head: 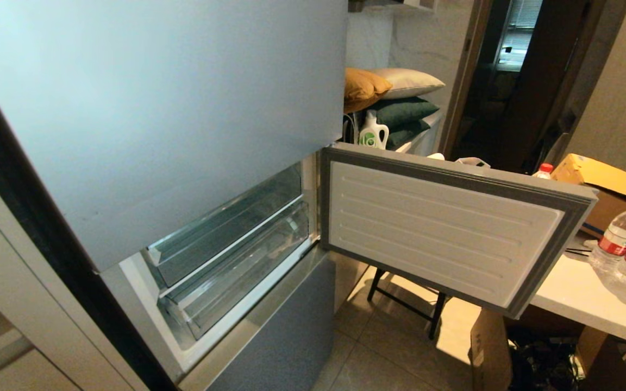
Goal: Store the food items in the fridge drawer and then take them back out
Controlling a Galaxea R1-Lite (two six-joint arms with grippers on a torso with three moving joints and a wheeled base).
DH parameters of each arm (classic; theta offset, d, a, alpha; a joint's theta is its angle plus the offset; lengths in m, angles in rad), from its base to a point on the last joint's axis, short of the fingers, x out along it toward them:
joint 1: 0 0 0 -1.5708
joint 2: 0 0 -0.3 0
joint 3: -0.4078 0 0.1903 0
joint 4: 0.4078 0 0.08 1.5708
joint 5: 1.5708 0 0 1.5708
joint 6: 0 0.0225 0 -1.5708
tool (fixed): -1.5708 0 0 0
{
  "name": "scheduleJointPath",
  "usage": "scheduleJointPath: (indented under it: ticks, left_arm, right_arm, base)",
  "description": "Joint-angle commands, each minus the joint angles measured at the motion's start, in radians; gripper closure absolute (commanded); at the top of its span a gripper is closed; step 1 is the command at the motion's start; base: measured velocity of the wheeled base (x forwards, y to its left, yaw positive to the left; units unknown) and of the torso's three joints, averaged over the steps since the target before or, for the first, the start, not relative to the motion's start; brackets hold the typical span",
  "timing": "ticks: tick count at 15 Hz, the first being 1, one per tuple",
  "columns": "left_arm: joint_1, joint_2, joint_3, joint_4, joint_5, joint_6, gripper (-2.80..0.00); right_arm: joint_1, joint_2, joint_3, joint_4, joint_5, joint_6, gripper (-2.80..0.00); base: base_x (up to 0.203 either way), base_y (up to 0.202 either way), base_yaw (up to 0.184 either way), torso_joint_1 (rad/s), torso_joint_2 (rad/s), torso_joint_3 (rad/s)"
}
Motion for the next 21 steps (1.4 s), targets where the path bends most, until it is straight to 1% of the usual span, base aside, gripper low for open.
scheduleJointPath:
  ticks: [1, 9, 11, 12, 14, 17, 20, 21]
  left_arm:
    - [0.000, 0.000, 0.000, 0.000, 0.000, -0.001, 0.00]
    - [0.000, 0.000, 0.000, 0.000, 0.000, -0.001, 0.00]
    - [0.000, 0.000, 0.000, 0.000, 0.000, -0.001, 0.00]
    - [0.000, 0.000, 0.000, 0.000, 0.000, -0.001, 0.00]
    - [0.000, 0.000, 0.000, 0.000, 0.000, -0.001, 0.00]
    - [0.000, 0.000, 0.000, 0.000, 0.000, -0.001, 0.00]
    - [0.000, 0.000, 0.000, 0.000, 0.000, -0.001, 0.00]
    - [0.000, 0.000, 0.000, 0.000, 0.000, -0.001, 0.00]
  right_arm:
    - [0.000, 0.002, 0.000, 0.000, 0.001, -0.002, 0.00]
    - [0.000, 0.002, 0.000, 0.000, 0.001, -0.007, 0.00]
    - [0.000, 0.002, 0.000, -0.001, -0.019, 0.009, 0.00]
    - [0.000, 0.002, -0.016, 0.001, -0.027, 0.009, 0.00]
    - [0.000, 0.039, -0.110, 0.032, -0.058, 0.020, 0.00]
    - [-0.006, 0.284, -0.247, 0.065, -0.104, 0.078, 0.00]
    - [-0.018, 0.544, -0.367, 0.047, -0.151, 0.188, 0.00]
    - [-0.047, 0.625, -0.396, 0.016, -0.156, 0.225, 0.00]
  base:
    - [0.000, 0.000, 0.000, 0.000, 0.00, 0.000]
    - [0.000, 0.000, 0.000, 0.000, 0.00, 0.000]
    - [0.000, 0.000, 0.000, 0.000, 0.00, 0.000]
    - [0.000, 0.000, 0.000, 0.000, 0.00, 0.000]
    - [0.000, 0.000, 0.000, 0.000, 0.00, 0.000]
    - [0.000, 0.000, 0.000, 0.000, 0.00, 0.000]
    - [0.000, 0.000, 0.000, 0.000, 0.00, 0.000]
    - [0.000, 0.000, 0.000, 0.000, 0.00, 0.000]
